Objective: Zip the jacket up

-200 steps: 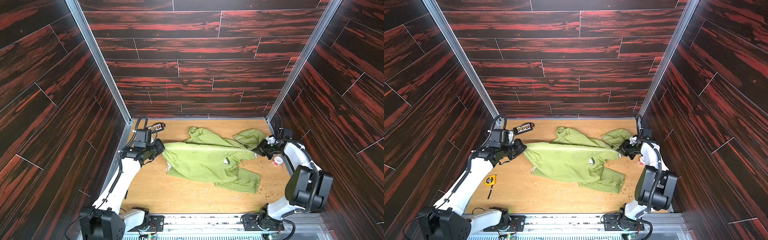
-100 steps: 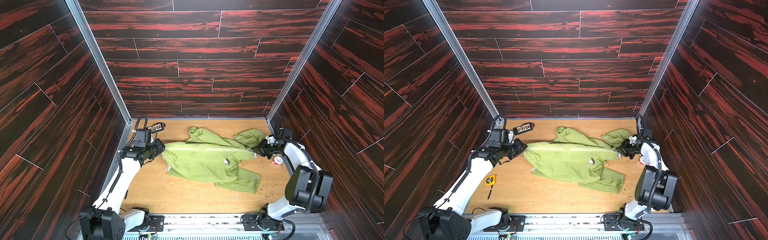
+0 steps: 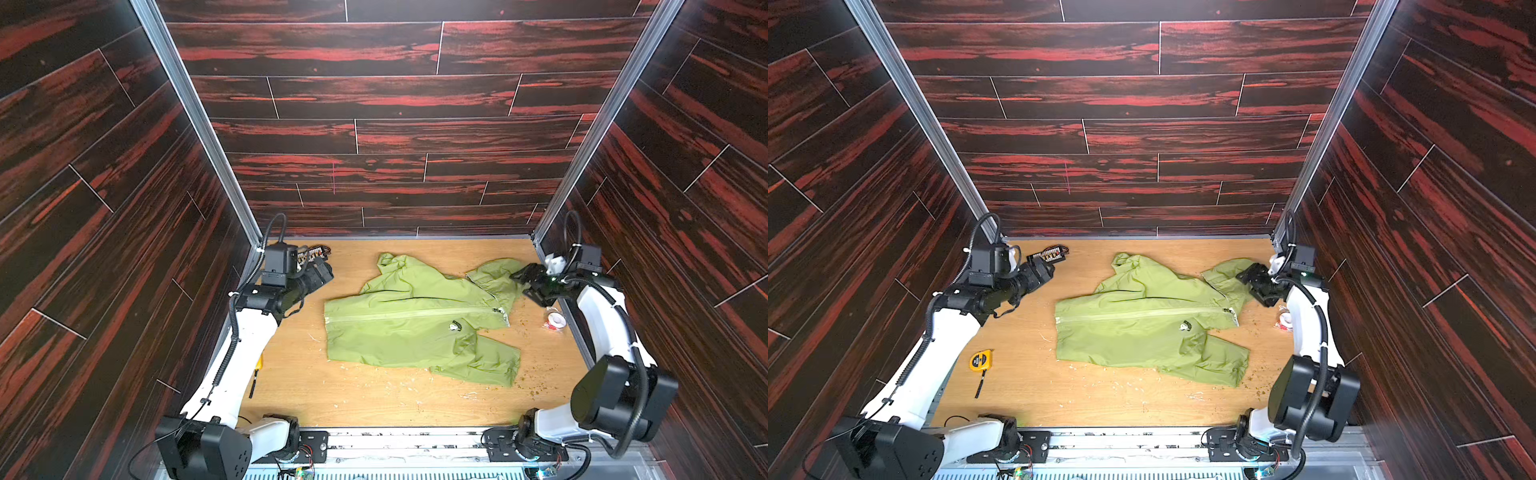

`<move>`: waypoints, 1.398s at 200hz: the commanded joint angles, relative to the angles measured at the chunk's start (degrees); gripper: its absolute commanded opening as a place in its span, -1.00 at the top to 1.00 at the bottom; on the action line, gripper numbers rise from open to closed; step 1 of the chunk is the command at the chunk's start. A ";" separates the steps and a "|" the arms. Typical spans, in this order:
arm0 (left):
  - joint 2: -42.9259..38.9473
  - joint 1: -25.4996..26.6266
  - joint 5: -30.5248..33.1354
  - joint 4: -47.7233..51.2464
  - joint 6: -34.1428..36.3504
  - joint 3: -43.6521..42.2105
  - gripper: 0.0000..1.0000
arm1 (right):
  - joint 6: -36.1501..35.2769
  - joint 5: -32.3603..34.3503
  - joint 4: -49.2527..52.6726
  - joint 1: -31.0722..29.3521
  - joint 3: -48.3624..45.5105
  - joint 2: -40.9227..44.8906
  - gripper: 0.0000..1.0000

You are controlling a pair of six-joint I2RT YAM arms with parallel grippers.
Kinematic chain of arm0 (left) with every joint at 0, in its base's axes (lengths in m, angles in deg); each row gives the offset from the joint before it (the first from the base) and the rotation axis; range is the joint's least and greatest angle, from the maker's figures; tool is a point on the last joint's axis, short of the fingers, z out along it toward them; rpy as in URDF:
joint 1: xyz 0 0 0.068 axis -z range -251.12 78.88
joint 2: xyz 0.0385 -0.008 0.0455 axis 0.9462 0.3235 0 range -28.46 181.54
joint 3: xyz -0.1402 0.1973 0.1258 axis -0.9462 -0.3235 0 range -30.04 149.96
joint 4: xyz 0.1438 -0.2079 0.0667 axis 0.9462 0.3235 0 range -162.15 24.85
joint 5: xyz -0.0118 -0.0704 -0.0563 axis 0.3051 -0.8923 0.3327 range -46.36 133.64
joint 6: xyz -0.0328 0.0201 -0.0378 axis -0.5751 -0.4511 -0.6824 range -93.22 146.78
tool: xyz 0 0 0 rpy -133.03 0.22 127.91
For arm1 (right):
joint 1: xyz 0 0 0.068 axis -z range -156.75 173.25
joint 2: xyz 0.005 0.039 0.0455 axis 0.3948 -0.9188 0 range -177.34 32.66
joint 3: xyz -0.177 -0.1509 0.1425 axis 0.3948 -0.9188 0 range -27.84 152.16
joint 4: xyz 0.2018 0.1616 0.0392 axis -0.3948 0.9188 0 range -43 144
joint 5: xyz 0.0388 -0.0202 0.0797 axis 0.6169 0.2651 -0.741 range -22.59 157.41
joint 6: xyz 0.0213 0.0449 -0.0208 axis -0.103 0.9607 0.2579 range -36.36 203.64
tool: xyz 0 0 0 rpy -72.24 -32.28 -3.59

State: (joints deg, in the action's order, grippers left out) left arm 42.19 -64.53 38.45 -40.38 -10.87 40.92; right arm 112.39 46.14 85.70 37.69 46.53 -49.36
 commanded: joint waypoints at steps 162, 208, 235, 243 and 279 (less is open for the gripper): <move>-5.70 -0.36 33.05 -47.29 26.76 -37.93 -0.99 | -14.82 38.20 -62.01 -2.94 -45.81 15.14 -0.93; 5.61 -0.46 34.78 -64.73 29.60 -45.47 -0.99 | -17.72 38.35 -81.18 -6.90 -54.22 4.96 -0.93; 12.37 -0.60 32.41 -64.31 34.23 -41.45 -0.99 | -17.14 36.30 -90.01 -7.23 -53.38 -0.55 -0.98; 12.97 -0.87 31.39 -66.68 35.71 -41.91 -0.99 | -17.90 35.59 -91.85 -7.47 -53.36 -2.16 -0.98; 17.09 -6.21 26.96 -82.35 30.65 -48.80 -0.99 | -22.57 31.37 -108.02 -9.75 -58.69 -7.55 -0.97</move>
State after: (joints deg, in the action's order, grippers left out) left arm 56.88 -67.72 67.83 -108.33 20.63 -3.78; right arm 93.64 81.37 -4.02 28.90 -8.11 -51.58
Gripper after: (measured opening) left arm 0.995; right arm 0.988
